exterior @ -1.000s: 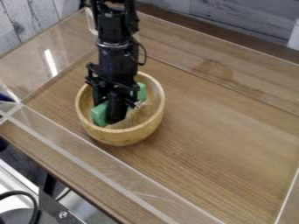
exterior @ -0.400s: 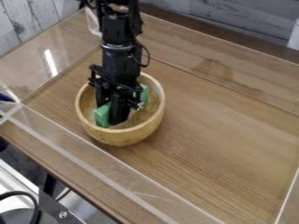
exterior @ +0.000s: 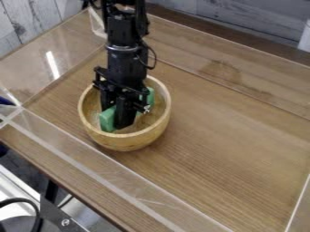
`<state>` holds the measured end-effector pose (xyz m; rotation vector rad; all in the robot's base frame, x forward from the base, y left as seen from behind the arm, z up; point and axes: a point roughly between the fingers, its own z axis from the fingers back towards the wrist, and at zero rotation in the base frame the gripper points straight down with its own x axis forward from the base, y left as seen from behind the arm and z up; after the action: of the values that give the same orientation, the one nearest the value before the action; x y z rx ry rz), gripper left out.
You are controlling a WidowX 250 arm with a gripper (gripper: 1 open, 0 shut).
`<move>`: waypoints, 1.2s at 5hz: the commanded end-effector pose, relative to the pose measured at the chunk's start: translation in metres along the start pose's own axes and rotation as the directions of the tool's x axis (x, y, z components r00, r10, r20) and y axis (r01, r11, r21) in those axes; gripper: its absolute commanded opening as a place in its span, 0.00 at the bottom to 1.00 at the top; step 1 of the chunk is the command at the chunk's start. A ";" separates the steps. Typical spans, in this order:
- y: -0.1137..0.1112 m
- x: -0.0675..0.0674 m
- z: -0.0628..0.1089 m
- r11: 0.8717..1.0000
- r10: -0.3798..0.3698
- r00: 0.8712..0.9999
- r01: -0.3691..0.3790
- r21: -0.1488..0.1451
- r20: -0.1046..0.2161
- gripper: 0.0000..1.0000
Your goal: Put the green block in the brown bowl
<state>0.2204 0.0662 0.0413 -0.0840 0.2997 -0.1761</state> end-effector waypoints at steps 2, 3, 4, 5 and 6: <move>0.002 0.009 0.013 1.000 -0.005 0.999 0.004 0.022 0.041 0.00; 0.001 0.008 0.017 1.000 -0.003 0.999 0.002 0.020 0.042 1.00; 0.000 0.007 0.022 1.000 0.000 0.999 -0.001 0.018 0.046 1.00; -0.002 0.005 0.033 1.000 0.003 0.997 -0.005 0.021 0.072 1.00; -0.007 0.002 0.053 0.999 0.007 0.993 -0.011 0.031 0.120 1.00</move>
<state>0.2288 0.0609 0.0781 -0.0821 0.2365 -0.1608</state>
